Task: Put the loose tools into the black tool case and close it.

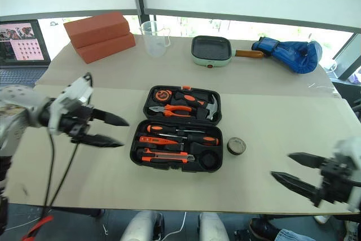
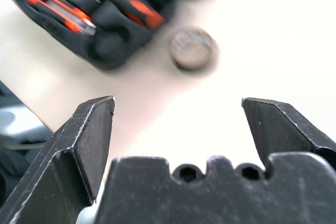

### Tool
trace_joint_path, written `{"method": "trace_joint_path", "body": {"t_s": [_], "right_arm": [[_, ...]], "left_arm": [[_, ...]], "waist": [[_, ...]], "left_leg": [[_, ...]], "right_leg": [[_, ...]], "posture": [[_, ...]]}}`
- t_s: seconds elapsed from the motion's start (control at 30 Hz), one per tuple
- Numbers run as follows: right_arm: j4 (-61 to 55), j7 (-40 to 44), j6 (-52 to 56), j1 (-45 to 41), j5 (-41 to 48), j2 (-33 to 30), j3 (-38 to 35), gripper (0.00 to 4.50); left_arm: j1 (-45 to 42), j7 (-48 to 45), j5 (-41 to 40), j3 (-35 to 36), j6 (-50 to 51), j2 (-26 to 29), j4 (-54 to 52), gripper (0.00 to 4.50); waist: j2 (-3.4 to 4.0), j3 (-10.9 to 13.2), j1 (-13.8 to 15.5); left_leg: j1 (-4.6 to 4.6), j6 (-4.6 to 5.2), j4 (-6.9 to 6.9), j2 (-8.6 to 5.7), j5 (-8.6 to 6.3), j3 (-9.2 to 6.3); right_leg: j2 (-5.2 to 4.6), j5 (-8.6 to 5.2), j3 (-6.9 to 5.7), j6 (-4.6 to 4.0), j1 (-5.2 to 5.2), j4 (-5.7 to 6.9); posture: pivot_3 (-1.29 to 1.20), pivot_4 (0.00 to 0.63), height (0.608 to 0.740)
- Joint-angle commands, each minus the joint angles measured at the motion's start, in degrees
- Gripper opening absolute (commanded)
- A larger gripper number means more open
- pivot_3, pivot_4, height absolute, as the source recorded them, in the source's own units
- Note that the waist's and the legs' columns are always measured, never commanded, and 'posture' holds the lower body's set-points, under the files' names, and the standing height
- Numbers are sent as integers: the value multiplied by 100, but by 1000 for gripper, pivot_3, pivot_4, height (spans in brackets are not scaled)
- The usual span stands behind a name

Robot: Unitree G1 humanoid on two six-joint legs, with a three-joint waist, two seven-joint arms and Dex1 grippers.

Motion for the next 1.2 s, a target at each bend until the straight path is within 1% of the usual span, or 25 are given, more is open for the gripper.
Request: {"method": "trace_joint_path", "body": {"t_s": [0.03, 0.07, 0.17, 0.27, 0.37, 0.47, 0.5, 0.57, 0.73, 0.8, 0.83, 0.87, 1.03, 1.1, 1.17, 1.2], "right_arm": [[227, 610, -356, -8, -235, -258, -235, 4500], [261, 625, -401, -144, -278, -335, -97, 4500], [329, 536, -627, -772, -507, -556, 623, 4500], [471, 397, -1017, -1641, -1005, -707, 1740, 4500], [679, 347, -1293, -2495, -1515, -759, 2847, 4500], [909, 359, -1474, -3332, -2024, -638, 3914, 4500], [1024, 271, -1456, -3710, -2233, -471, 4340, 4500], [1262, 151, -1483, -4272, -2630, -208, 4987, 4500], [1749, 121, -1488, -4858, -3082, -57, 5515, 4500], [1890, 123, -1378, -5015, -3175, -8, 5673, 3969], [1949, 120, -1319, -5062, -3211, 18, 5730, 3816], [1994, 127, -1300, -5086, -3247, 34, 5776, 3518], [2111, 156, -1394, -5050, -3292, 112, 5816, 1782], [2085, 163, -1408, -5002, -3283, 118, 5790, 1086], [2040, 170, -1434, -4920, -3259, 91, 5733, 490], [2007, 171, -1432, -4870, -3227, 71, 5669, 82]], "left_arm": [[205, 99, -71, 179, -358, 58, -176, 4480], [238, 191, -108, 206, -402, -1, -257, 4480], [221, 593, -233, 375, -606, -299, -500, 4480], [285, 908, -120, 473, -1027, -491, -665, 4480], [313, 1039, -252, 453, -931, -467, -786, 4480], [295, 1342, -316, 447, -967, -652, -891, 4480], [376, 1468, -116, 390, -1337, -788, -880, 4480], [529, 1664, 65, 318, -1628, -937, -921, 4480], [506, 1878, -335, 461, -1289, -988, -1151, 4480], [432, 1978, -438, 445, -1147, -979, -1173, 4500], [386, 2042, -504, 445, -1057, -987, -1187, 4500], [341, 2096, -567, 451, -976, -995, -1203, 4500], [163, 2266, -916, 458, -560, -940, -1315, 4500], [158, 2268, -1004, 424, -484, -923, -1362, 4500], [182, 2246, -1048, 359, -459, -905, -1430, 4500], [206, 2207, -1042, 322, -480, -888, -1460, 4500]], "waist": [[2, 1, 1], [1, 2, 0], [1, 2, -8], [0, 2, -32], [4, 5, -49], [6, 6, -52], [6, 6, -48], [6, 6, -49], [8, 7, 13], [8, 8, 12], [8, 7, 13], [8, 7, 11], [7, 7, 3], [8, 7, 0], [8, 7, 0], [7, 7, 3]], "left_leg": [[6, 0, 0, 0, 0, 2], [10, 0, 0, 1, 0, 2], [14, -1, 1, 5, 0, 1], [13, -1, -1, 5, 0, 2], [7, -1, -8, 2, 0, 2], [-8, -2, -11, -1, 1, 6], [-15, -2, -10, -2, 1, 9], [-12, -2, -8, -3, 1, 11], [-36, -3, -5, -5, 2, 17], [-35, -2, -4, -5, 1, 18], [-35, -2, -3, -6, 1, 18], [-33, -2, -3, -6, 1, 18], [-32, -2, -4, -5, 1, 17], [-28, -2, -5, -4, 1, 16], [-27, -2, -5, -4, 1, 17], [-28, -2, -5, -4, 1, 17]], "right_leg": [[-1, -1, 1, 0, 7, -1], [-1, -1, 1, 0, 12, -3], [2, -1, 1, 0, 20, -11], [2, 0, 2, 0, 21, -14], [5, 0, 4, -2, 10, -13], [3, 0, 8, -2, -13, -8], [1, 0, 12, -1, -24, -3], [2, 1, 12, -2, -22, -2], [0, 1, 10, -2, -46, 5], [-3, 2, 10, 0, -44, 4], [-3, 3, 10, 0, -43, 3], [-3, 3, 10, 0, -41, 4], [-1, 3, 9, 0, -41, 4], [0, 3, 9, 0, -38, 5], [0, 3, 10, 0, -39, 5], [0, 3, 9, 0, -38, 5]], "posture": [[0, 150, 740], [0, 150, 740], [0, 150, 740], [0, 150, 740], [0, 150, 740], [0, 150, 740], [0, 150, 740], [0, 150, 740], [0, 150, 740], [0, 150, 740], [0, 150, 740], [0, 150, 740], [0, 150, 740], [0, 150, 740], [0, 150, 740], [0, 150, 740]]}}
